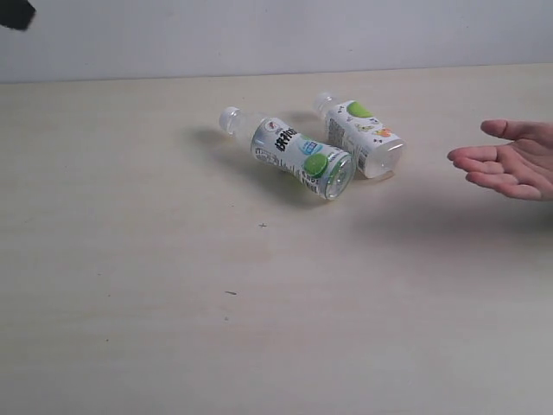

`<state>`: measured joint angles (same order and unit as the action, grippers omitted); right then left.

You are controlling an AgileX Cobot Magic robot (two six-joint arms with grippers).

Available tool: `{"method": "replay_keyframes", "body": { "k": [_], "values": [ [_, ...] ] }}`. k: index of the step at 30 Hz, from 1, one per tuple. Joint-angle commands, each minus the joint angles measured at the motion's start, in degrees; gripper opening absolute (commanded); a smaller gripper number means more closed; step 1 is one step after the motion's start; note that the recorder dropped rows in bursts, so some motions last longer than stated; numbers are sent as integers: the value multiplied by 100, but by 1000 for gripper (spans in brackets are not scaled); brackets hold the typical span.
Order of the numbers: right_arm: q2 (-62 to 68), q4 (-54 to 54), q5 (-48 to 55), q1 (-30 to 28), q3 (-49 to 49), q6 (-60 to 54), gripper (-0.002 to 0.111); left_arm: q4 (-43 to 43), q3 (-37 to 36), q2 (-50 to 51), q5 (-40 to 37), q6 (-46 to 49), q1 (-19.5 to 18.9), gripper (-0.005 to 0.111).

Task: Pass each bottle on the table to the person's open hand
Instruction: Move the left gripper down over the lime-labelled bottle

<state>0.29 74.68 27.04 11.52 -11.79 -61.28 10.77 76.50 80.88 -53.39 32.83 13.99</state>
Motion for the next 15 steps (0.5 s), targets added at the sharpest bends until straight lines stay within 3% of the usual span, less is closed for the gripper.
{"method": "replay_keyframes", "body": {
  "k": [1, 5, 9, 11, 15],
  "values": [
    [-29, 24, 15, -17, 18, 0, 0, -289, 531, 847, -402, 2066, 803, 0],
    [-29, 24, 15, -17, 18, 0, 0, -388, 531, 1495, 965, 3369, 1718, 12],
    [-29, 24, 15, -17, 18, 0, 0, -853, 542, 2123, 1769, 3766, 2383, 46],
    [-29, 24, 15, -17, 18, 0, 0, -971, 542, 2393, 2083, 4014, 2615, 62],
    [-29, 24, 15, -17, 18, 0, 0, -1024, 542, 2719, 2542, 4160, 2826, 78]
  ]
}}
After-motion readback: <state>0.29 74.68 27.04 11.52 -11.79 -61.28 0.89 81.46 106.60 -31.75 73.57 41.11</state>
